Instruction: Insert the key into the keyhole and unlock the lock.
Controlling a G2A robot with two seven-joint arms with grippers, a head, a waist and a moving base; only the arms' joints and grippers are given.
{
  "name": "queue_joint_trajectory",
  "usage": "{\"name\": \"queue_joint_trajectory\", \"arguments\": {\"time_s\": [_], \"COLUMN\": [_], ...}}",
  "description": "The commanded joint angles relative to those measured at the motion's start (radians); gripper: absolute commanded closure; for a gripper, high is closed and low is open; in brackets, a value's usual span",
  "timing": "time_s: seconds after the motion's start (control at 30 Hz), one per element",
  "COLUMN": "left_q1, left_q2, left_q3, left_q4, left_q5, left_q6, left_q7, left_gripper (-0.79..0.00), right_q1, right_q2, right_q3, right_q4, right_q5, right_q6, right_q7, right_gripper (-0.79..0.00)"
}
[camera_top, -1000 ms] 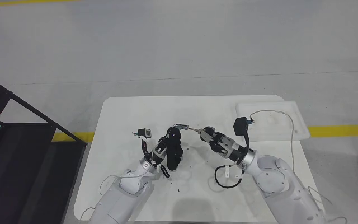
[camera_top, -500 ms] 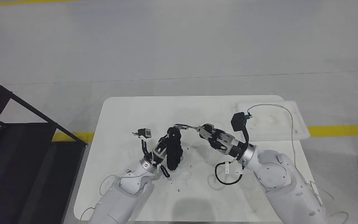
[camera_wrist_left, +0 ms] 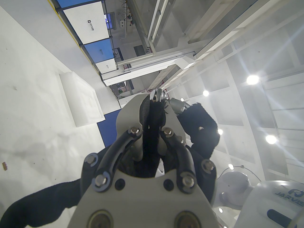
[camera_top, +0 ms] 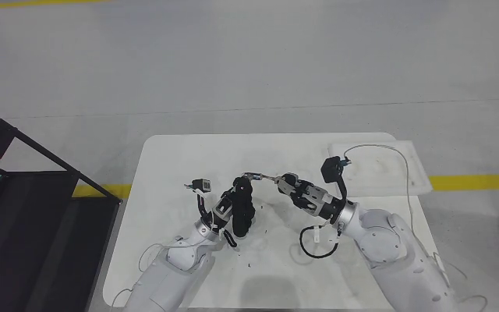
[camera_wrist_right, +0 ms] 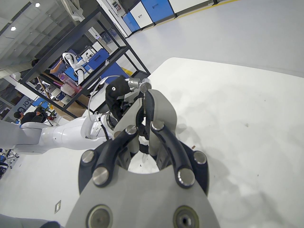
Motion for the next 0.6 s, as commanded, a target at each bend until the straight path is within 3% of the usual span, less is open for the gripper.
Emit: {"name": "queue_joint_trajectory", "arguments": {"time_s": [0.0, 0.57], "left_q1": [0.000, 0.000], "left_q2": [0.000, 0.000], "left_q3": [0.000, 0.000], "left_q4": [0.000, 0.000], "left_q5": [0.000, 0.000], "left_q6": [0.000, 0.000], "left_q7": [0.000, 0.000], "left_gripper": [0.000, 0.000], "right_q1": [-0.001, 0.004], "right_q2": [0.001, 0.007], "right_q3": [0.004, 0.002], "right_q4": [-0.002, -0.003], "right_q5": [0.004, 0.014], "right_q6": [0.001, 0.011], "right_q7": [0.005, 0.040], "right_gripper": [0.000, 0.000]}}
